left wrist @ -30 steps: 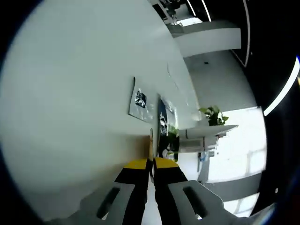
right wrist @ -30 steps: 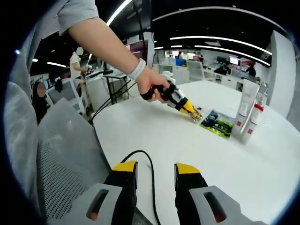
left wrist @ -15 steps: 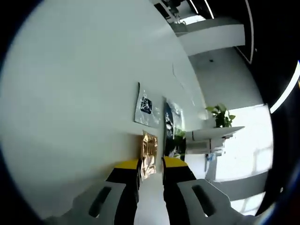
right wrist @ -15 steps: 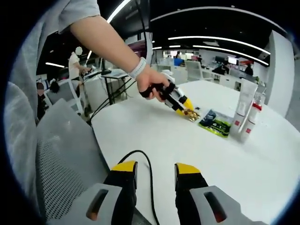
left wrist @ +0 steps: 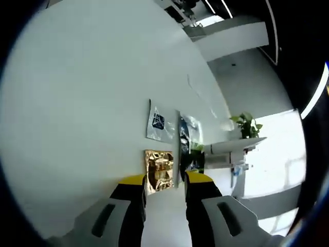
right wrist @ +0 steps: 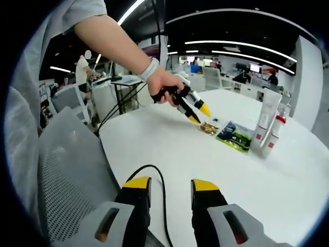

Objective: Arrange the skincare products in the storage area until every visible bottle or jar stands upright without overlapping.

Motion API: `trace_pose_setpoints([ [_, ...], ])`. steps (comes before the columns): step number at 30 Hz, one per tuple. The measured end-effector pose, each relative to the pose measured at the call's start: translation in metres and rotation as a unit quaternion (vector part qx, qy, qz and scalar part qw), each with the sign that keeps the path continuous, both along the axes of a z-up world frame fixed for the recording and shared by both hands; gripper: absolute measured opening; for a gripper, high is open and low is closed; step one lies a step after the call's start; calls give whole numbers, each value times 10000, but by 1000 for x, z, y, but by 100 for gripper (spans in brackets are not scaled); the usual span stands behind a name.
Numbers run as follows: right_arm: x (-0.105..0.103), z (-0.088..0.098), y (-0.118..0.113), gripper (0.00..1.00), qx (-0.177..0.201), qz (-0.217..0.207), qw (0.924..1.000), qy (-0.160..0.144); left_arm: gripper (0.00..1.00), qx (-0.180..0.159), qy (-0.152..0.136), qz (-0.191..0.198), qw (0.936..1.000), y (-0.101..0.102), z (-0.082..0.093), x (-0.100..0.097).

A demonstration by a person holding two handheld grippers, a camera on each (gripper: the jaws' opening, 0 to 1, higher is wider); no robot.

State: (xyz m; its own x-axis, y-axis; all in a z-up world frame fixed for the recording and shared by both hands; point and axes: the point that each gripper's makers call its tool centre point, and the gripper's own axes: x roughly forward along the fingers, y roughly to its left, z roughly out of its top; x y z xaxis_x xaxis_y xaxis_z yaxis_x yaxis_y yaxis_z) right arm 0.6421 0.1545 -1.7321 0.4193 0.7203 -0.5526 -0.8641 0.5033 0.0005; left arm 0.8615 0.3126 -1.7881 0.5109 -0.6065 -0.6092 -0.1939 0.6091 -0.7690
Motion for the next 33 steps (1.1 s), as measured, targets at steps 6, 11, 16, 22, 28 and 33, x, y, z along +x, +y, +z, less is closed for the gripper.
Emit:
trace_pose_setpoints([
  [6, 0, 1, 0, 26, 11, 7, 10000, -39, 25, 65, -84, -21, 9999, 2, 8, -5],
  [11, 0, 3, 0, 26, 17, 14, 10000, -80, 24, 95, -355, -54, 9993, 5, 23, -5],
  [16, 4, 7, 0, 29, 239, -123, 9996, -17, 22, 323, -944, -400, 9942, 3, 43, -14],
  [22, 3, 10, 2, 31, 295, -101, 9995, -84, 9, 961, -1973, -922, 9713, 9, 81, -48],
  [28, 1, 13, 5, 32, 337, -29, 9993, -148, 13, 1060, -2497, -925, 9580, 14, 113, -97],
  [33, 0, 15, 6, 33, 390, 10, 9990, -205, 19, 1397, -2801, -895, 9455, 26, 129, -139],
])
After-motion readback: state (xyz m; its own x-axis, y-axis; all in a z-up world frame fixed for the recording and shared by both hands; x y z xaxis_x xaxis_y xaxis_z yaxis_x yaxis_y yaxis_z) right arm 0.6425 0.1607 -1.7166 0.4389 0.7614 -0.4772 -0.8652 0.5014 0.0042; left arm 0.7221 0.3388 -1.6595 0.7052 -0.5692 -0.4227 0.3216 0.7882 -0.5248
